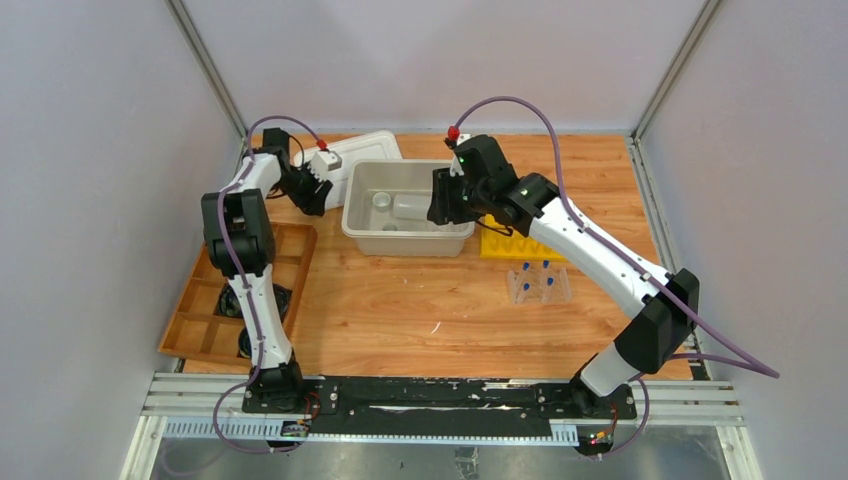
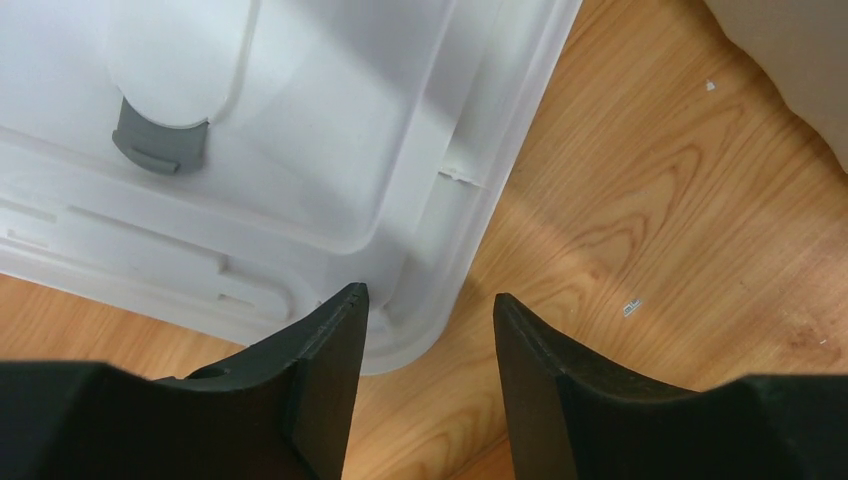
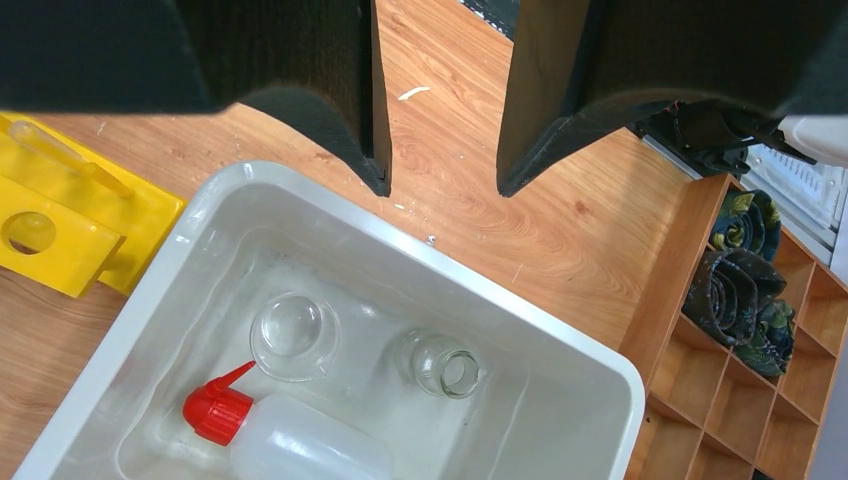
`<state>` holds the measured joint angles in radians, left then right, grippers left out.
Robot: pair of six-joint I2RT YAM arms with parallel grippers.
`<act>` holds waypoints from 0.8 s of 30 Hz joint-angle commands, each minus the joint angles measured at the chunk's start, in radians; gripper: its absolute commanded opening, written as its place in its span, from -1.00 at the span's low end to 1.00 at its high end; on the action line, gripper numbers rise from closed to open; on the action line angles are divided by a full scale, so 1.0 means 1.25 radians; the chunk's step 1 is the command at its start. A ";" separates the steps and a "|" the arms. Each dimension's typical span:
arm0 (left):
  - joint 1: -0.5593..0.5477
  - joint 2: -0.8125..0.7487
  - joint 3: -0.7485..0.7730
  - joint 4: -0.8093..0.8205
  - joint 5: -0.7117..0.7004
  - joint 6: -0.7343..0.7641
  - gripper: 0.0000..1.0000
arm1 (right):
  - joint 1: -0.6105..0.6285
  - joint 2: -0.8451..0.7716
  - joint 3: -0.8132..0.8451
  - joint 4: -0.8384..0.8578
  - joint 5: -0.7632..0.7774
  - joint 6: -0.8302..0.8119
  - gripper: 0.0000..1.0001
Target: Organize the chemistry lab equipment
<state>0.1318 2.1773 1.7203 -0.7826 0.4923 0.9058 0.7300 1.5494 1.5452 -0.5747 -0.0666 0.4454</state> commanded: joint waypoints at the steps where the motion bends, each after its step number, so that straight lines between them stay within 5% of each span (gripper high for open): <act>1: -0.005 -0.013 -0.004 0.011 0.011 0.032 0.06 | -0.005 -0.016 -0.009 0.010 0.008 0.004 -0.07; 14: -0.035 -0.019 -0.091 0.124 -0.155 0.045 -0.44 | -0.004 -0.021 -0.009 0.006 0.008 0.007 -0.15; 24: -0.036 -0.094 -0.169 0.222 -0.188 0.019 -0.59 | -0.003 -0.022 -0.014 0.006 0.004 0.008 -0.17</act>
<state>0.0879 2.0842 1.5158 -0.5404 0.2832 0.9401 0.7300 1.5494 1.5440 -0.5747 -0.0666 0.4496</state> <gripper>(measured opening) 0.227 0.418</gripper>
